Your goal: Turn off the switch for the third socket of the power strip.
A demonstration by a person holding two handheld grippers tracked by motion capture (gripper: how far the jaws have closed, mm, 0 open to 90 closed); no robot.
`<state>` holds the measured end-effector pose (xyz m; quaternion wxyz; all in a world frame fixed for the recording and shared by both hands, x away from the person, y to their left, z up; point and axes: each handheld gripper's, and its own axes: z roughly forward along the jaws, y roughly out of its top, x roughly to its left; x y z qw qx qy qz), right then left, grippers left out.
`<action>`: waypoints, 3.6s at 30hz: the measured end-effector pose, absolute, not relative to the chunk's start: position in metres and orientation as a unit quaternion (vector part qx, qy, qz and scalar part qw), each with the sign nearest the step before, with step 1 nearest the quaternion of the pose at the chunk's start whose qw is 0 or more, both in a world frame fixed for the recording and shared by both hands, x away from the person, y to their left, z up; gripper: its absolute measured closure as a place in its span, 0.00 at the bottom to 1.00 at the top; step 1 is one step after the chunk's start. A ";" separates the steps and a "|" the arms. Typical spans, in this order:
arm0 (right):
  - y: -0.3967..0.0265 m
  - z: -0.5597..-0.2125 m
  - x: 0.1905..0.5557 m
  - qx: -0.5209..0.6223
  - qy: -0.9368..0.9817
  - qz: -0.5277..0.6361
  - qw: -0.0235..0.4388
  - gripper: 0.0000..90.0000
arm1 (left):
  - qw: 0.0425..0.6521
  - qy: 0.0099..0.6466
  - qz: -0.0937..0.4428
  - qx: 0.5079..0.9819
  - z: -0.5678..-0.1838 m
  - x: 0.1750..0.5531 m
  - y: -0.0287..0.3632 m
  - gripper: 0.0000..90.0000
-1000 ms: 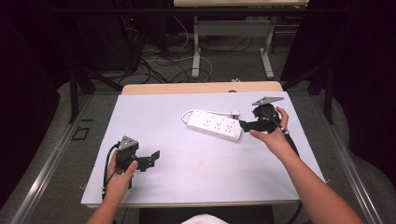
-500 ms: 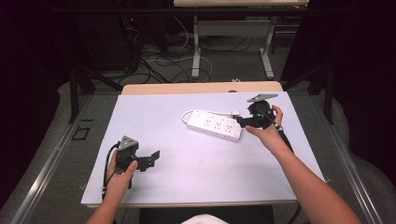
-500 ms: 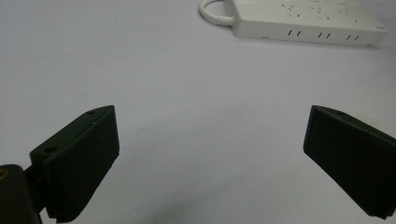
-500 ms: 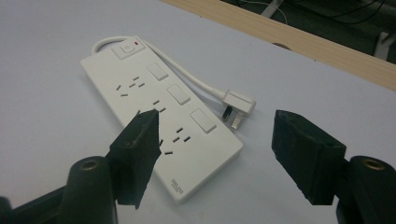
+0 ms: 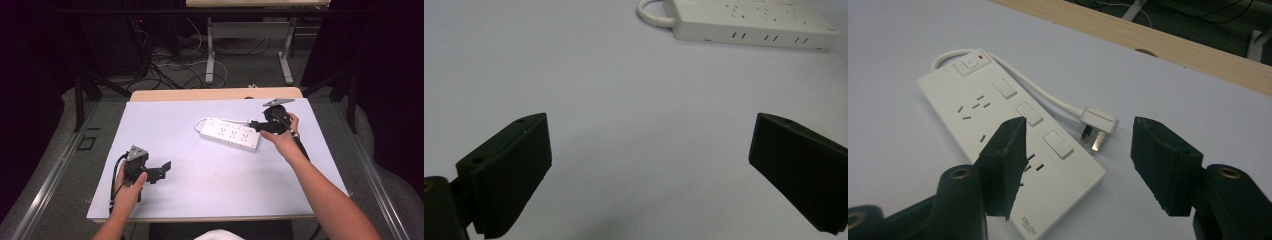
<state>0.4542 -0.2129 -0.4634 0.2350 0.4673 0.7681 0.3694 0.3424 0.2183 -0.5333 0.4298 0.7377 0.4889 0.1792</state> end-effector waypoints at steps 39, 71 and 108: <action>-0.196 -0.499 0.489 0.534 0.746 0.345 0.201 0.70 | 0.428 0.489 0.173 0.740 -0.533 0.343 0.219 0.04; -0.195 -0.522 0.502 0.576 0.733 0.332 0.145 0.93 | 0.429 0.490 0.175 0.738 -0.534 0.343 0.220 0.04; -0.196 -0.527 0.502 0.590 0.728 0.322 0.132 1.00 | 0.428 0.488 0.174 0.741 -0.533 0.343 0.220 0.04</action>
